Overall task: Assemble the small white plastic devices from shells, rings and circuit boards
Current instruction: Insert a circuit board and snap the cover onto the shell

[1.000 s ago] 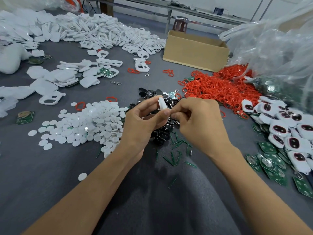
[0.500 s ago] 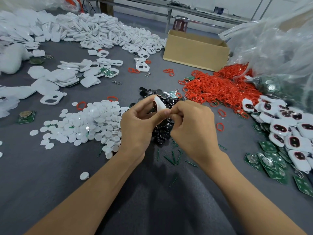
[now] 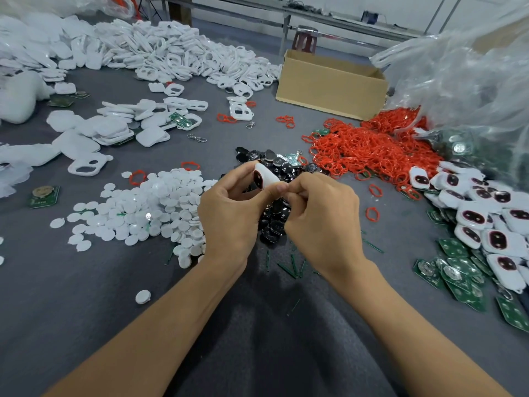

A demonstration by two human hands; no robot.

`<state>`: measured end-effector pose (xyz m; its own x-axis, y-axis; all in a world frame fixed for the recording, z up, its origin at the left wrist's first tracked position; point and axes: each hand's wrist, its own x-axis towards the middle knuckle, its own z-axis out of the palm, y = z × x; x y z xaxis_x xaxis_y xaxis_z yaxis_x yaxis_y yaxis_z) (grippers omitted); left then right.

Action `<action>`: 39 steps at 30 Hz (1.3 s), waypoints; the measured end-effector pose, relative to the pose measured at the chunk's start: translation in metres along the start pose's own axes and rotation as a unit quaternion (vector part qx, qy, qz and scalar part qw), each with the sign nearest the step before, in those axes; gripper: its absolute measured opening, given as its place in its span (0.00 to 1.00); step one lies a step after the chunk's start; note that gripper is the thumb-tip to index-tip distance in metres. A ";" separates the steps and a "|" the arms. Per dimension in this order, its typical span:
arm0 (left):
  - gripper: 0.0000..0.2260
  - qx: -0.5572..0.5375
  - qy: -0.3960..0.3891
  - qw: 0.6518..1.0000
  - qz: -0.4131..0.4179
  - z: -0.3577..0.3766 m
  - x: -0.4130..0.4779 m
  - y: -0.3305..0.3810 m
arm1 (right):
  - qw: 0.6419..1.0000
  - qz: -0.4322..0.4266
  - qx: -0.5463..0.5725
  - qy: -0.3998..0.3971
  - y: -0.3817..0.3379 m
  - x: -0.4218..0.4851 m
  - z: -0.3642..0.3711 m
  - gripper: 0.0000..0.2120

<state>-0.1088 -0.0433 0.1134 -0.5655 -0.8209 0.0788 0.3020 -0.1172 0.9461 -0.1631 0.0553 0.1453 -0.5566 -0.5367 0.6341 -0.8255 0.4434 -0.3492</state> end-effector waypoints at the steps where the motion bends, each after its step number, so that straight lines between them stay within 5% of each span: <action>1: 0.25 0.002 0.000 1.000 0.001 0.000 0.000 0.000 | 1.000 0.000 0.000 0.003 0.000 0.000 0.000 0.03; 19: 0.27 0.008 0.017 1.000 -0.002 0.001 -0.002 -0.001 | 1.000 0.014 0.003 0.013 0.002 0.001 0.003 0.04; 27: 0.21 -0.186 -0.088 0.973 -0.105 -0.002 0.003 0.007 | 0.995 0.002 0.099 -0.006 0.004 0.013 -0.007 0.06; 39: 0.21 -0.206 -0.132 0.962 -0.122 -0.004 0.004 0.010 | 0.993 -0.006 0.104 -0.054 0.008 0.018 -0.016 0.07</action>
<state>-0.1047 -0.0498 0.1221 -0.8171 -0.5764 -0.0020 0.3830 -0.5455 0.7455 -0.1785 0.0609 0.1645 -0.5434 -0.6200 0.5660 -0.8279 0.2842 -0.4835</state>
